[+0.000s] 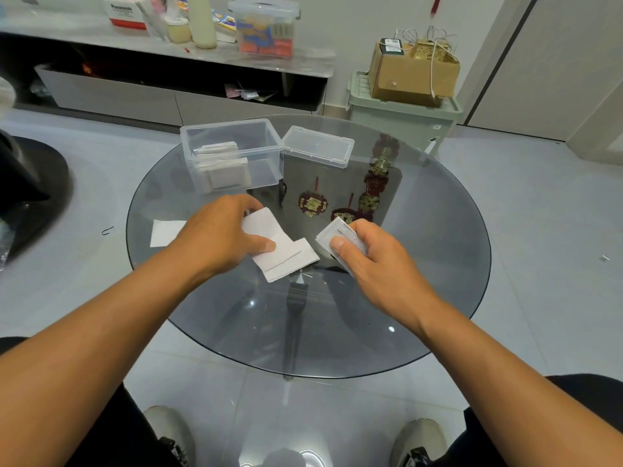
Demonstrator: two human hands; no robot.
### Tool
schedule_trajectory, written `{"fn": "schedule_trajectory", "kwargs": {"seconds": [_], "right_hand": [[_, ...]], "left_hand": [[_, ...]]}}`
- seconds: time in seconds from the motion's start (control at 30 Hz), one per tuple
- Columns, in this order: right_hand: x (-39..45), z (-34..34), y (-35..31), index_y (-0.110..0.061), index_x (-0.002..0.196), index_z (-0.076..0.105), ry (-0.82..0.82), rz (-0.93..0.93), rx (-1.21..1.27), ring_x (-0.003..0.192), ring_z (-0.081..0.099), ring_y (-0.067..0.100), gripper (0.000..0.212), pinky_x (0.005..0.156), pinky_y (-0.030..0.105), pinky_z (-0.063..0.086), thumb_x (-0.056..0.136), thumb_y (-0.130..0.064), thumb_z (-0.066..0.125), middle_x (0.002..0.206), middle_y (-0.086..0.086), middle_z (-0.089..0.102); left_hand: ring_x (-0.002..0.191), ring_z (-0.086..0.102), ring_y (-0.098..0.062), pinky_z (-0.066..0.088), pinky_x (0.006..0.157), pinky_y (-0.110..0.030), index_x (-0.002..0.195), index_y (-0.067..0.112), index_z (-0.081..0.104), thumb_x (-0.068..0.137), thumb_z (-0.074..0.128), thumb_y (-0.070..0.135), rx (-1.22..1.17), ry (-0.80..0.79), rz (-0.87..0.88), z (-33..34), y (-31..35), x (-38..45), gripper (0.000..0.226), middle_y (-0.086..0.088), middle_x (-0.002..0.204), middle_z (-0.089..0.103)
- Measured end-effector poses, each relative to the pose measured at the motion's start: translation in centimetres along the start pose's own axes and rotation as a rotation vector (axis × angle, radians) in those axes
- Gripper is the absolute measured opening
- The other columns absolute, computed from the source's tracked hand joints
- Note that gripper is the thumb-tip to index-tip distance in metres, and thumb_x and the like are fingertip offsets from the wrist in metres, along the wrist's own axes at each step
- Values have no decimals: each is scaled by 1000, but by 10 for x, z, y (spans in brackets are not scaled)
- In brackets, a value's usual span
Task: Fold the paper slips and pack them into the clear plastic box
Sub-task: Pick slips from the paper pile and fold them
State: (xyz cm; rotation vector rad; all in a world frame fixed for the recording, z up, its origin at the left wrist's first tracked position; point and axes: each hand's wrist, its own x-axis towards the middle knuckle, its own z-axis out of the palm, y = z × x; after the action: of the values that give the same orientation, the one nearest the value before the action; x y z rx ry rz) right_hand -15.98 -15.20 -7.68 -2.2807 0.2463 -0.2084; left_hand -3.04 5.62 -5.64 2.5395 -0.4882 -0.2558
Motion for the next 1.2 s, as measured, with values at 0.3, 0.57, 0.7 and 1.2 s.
{"fn": "schedule_trajectory", "kwargs": {"seconds": [0.3,0.57,0.7,1.2], "right_hand": [[-2,0,-2,-30,84,47,-21,-6,-7,74,46,8,24,61,21,33,106,-39,50,85,-10,49],[3,0,-2,-10,96,58,24,14,187,70,49,10,29,64,31,41,105,-37,53,83,7,58],[8,-3,-6,-13,108,66,23,97,539,82,56,11,26,77,34,46,105,-36,55,91,-1,64],[4,20,-21,-36,117,57,69,93,556,105,68,19,29,92,52,58,100,-57,47,111,-3,69]], "left_hand": [[95,54,-21,33,79,-28,86,30,56,84,77,23,214,223,352,11,14,-16,22,8,98,62],[86,66,-10,49,69,-24,107,33,60,92,71,17,-481,149,108,15,19,-14,25,10,95,68],[100,74,-23,61,73,-28,118,12,64,100,59,6,-1126,-60,-147,8,22,-10,20,-10,108,75],[121,64,-16,49,108,-37,125,12,68,100,60,23,-1236,-231,1,35,49,-31,28,-1,138,63]]}}
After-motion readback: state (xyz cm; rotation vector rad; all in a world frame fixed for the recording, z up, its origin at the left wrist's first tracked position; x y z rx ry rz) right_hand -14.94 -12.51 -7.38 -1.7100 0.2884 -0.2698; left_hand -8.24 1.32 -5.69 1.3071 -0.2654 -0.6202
